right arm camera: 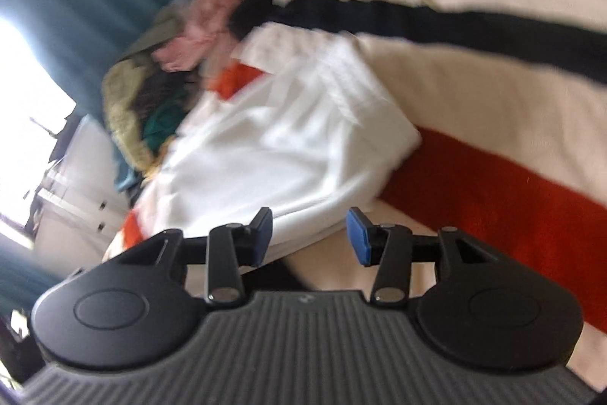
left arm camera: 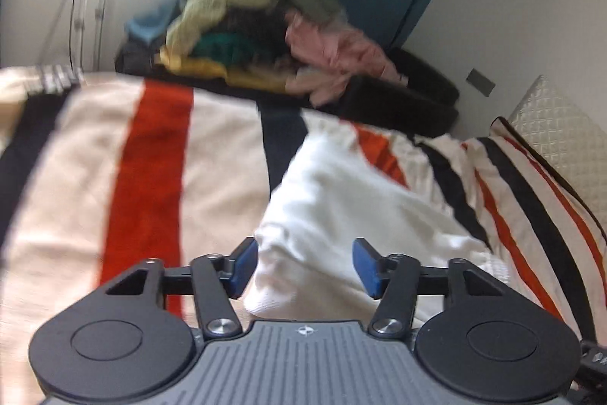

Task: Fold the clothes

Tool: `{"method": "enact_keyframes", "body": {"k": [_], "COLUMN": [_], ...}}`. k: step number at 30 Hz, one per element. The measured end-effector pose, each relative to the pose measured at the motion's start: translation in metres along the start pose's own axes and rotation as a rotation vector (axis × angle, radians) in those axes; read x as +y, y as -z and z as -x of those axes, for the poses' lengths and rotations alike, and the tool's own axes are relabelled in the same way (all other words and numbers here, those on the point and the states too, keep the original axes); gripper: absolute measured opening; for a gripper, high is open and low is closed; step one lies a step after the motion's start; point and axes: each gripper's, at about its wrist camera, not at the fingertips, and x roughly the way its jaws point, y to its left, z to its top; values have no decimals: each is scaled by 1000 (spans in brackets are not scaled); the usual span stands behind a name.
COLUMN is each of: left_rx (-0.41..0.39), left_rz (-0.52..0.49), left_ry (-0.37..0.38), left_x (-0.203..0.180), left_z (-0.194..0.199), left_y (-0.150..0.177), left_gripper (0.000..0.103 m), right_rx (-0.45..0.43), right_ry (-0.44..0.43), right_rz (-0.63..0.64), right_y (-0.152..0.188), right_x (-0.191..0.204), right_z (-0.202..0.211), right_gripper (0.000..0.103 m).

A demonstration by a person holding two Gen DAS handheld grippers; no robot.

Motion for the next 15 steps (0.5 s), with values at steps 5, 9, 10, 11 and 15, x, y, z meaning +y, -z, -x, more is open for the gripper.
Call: {"method": "enact_keyframes", "body": {"k": [5,9,10,11,15], "left_rx": [-63,-111,-115,-123,-183], "left_rz": [-83,-136,-143,-150,-177], "left_ry": [-29,-11,-7,-4,10], "left_x": [-26,-42,-46,-49,-58], "left_z": [105,195,216,237,312], "left_y": [-4,2,3,5,26], "left_gripper": [70,74,75,75,90], "right_rx": [-40,-68,-76,-85,-109], "right_ry": [-34,-72,-80,-85,-105], "right_rz": [180,253,269,282,367], "right_y": [3,5,5,8,29], "right_x": [46,68,73,78,92], "right_z": [80,147,163,179,231], "right_gripper": [47,47,47,47,47]}}
